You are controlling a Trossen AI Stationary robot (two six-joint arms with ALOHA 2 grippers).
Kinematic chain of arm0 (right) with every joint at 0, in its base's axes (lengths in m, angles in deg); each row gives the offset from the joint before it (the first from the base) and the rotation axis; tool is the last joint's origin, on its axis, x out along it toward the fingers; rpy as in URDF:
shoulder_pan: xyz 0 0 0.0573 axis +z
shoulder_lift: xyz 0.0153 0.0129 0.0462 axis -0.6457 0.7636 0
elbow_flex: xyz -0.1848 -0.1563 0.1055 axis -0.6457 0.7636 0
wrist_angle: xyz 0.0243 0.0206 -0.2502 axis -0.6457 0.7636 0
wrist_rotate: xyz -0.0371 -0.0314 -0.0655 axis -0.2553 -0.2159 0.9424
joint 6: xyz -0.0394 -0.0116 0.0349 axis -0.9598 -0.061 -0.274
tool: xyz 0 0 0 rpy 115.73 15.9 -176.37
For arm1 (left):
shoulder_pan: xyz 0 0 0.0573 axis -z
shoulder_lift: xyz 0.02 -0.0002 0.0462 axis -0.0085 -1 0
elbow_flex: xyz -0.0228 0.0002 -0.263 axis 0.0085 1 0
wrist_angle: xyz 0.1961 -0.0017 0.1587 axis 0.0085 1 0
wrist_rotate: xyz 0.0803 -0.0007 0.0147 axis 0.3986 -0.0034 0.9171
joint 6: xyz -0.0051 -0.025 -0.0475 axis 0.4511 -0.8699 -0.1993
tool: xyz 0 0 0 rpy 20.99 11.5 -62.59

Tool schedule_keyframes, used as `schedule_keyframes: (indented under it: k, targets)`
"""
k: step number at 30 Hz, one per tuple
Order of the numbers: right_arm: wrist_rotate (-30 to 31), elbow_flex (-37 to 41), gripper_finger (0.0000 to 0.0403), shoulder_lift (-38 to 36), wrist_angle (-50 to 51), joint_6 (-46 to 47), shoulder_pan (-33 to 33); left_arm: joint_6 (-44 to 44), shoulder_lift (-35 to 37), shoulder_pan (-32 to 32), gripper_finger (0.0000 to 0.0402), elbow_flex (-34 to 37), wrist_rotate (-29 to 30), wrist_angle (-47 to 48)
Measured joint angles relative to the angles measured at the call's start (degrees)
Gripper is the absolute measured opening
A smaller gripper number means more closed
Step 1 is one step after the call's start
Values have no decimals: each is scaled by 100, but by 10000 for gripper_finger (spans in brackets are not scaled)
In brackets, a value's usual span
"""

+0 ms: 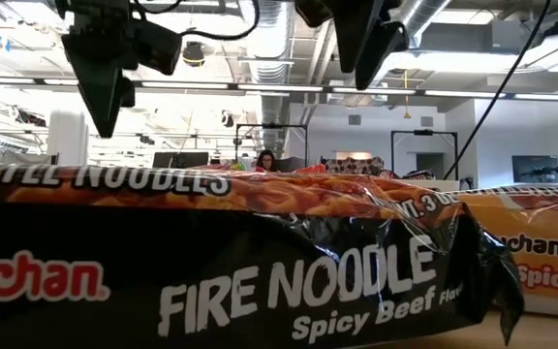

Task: Sort Maruchan noodles
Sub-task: Put the green noodle pack into the left white bin

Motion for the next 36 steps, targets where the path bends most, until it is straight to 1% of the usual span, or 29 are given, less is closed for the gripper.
schedule_keyframes:
  k: [9,13,17,21,25,27,29,32,35,36]
  targets:
    - [15,0,217,0,-16,450,398,-129,-960,277,193,0,34,-511]
    - [152,-2,217,0,-49,603,554,-398,-1431,304,193,0,380,-572]
    - [280,0,217,0,-50,737,698,-627,-1872,300,193,-14,489,-580]
    - [284,0,217,0,-50,780,828,-876,-2165,302,193,-44,538,-601]
    - [492,0,217,0,-50,885,935,-951,-2196,302,189,-39,566,-643]
    - [638,0,217,0,-50,956,977,-988,-2159,306,176,-24,615,-701]
    - [716,0,217,0,-46,981,992,-1001,-2157,304,151,-20,621,-779]
    - [725,0,217,0,-46,992,1013,-913,-2165,304,96,-15,591,-865]
    - [772,0,217,0,-45,990,1010,-814,-2167,304,28,-11,558,-942]
    - [812,0,217,0,-39,990,1010,-806,-2167,304,16,-11,552,-963]
